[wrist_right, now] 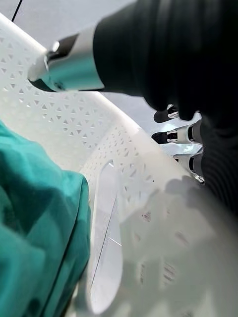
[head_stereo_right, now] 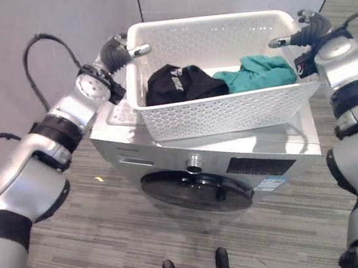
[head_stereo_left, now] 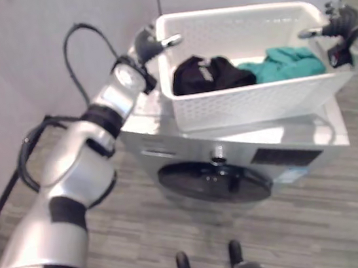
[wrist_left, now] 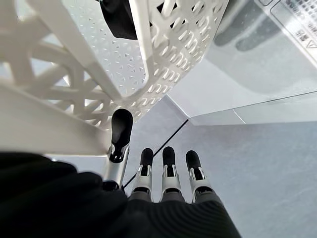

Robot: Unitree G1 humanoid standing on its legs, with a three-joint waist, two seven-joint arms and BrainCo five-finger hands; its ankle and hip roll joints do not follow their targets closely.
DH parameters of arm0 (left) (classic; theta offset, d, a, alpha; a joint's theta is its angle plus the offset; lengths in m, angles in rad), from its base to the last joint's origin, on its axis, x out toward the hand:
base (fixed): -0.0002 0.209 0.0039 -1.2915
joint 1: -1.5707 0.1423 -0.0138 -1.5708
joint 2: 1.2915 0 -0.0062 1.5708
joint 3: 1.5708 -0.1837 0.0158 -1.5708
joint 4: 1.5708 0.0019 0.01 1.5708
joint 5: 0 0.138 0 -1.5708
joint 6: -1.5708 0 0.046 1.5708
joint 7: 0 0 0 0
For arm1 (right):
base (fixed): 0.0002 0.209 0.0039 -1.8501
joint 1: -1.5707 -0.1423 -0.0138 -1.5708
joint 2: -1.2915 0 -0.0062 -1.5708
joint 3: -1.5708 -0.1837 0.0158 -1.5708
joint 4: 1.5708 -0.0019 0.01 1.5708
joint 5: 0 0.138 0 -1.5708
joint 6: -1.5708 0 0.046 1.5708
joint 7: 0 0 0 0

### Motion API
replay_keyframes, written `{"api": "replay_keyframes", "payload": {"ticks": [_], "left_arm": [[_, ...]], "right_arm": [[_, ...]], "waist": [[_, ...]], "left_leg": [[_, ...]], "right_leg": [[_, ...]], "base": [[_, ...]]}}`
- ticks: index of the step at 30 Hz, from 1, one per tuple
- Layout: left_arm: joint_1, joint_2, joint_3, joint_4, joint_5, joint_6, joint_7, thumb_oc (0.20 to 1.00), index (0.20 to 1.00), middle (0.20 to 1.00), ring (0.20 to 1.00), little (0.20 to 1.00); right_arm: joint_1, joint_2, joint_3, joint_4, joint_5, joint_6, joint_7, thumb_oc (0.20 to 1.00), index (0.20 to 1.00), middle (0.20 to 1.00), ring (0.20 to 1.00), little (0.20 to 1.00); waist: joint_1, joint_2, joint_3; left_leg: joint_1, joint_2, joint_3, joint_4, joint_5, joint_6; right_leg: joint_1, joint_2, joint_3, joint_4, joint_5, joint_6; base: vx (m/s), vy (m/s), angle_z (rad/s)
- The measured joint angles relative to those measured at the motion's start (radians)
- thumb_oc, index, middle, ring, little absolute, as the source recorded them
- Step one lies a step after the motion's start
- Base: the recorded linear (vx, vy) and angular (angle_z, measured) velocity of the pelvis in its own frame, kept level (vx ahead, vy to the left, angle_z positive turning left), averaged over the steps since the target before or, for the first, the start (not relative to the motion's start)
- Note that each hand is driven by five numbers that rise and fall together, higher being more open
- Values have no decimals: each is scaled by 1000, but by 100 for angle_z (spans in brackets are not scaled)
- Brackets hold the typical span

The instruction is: Grab the laundry basket,head to the washer,open it,put in the laundry and shut it.

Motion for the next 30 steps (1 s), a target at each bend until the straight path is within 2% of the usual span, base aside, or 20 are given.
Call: {"api": "replay_keyframes", "payload": {"ticks": [4, 8, 14, 21, 23, 24, 26, 30], "left_arm": [[-1, -16, 2, 4, 1, 0, 7, 1000, 1000, 1000, 1000, 1000], [-11, -40, 32, 1, 36, -9, 64, 1000, 1000, 1000, 1000, 1000], [-12, -44, 83, -58, 123, -28, 176, 1000, 1000, 1000, 1000, 1000], [-12, -31, 102, -63, 149, -48, 215, 1000, 1000, 1000, 1000, 1000], [-7, 61, 106, -189, 156, -101, 197, 1000, 1000, 1000, 1000, 1000], [4, 117, 126, -288, 158, -138, 199, 1000, 1000, 1000, 1000, 1000], [-1, 132, 135, -307, 158, -155, 198, 1000, 1000, 1000, 1000, 1000], [0, 96, 134, -328, 158, -178, 197, 1000, 1000, 1000, 1000, 1000]], "right_arm": [[-3, 1, 0, 33, 20, -1, 1, 1000, 1000, 1000, 1000, 1000], [-3, -1, -9, 56, 21, -3, -1, 1000, 1000, 1000, 1000, 1000], [13, -3, -46, 51, 21, -7, -37, 1000, 1000, 1000, 1000, 1000], [52, -2, -53, 8, 21, -30, -50, 1000, 1000, 1000, 1000, 1000], [299, -123, -286, -283, 51, -119, -11, 1000, 1000, 1000, 1000, 1000], [340, -165, -335, -238, 59, -134, -4, 1000, 1000, 1000, 1000, 1000], [317, -161, -362, -145, 95, -128, -14, 1000, 1000, 1000, 1000, 1000], [307, -149, -365, -134, 97, -144, -6, 1000, 1000, 1000, 1000, 1000]], "waist": [[0, -1, 1], [-4, -1, 1], [-43, 1, 2], [-52, 13, 10], [-55, -1, 15], [-44, 1, 16], [-48, 1, 16], [-48, 2, 17]], "left_leg": [[13, -1, -1, -3, 0, 0], [21, -3, 0, -11, 3, 2], [38, -11, 3, -46, 18, 9], [54, -10, 11, -58, 22, 8], [63, -5, 4, -76, 28, 6], [66, -7, 5, -79, 28, 5], [72, -11, 8, -80, 28, 5], [67, -16, 20, -80, 29, 7]], "right_leg": [[11, -1, -1, 0, 0, 0], [15, -3, -1, 0, 0, 0], [15, -9, 1, -1, 0, 1], [17, -9, 11, -4, 0, 1], [24, 0, 12, -2, -1, 2], [25, -2, 10, -1, -1, 2], [26, -7, 14, 2, 0, 3], [16, -13, 24, 4, 5, 11]], "base": [[0, 0, 0], [0, 0, 0], [5, 5, -2], [-2, 6, -3], [-64, 30, 10], [-54, 37, 6], [-41, 34, -4], [-52, 41, -9]]}}
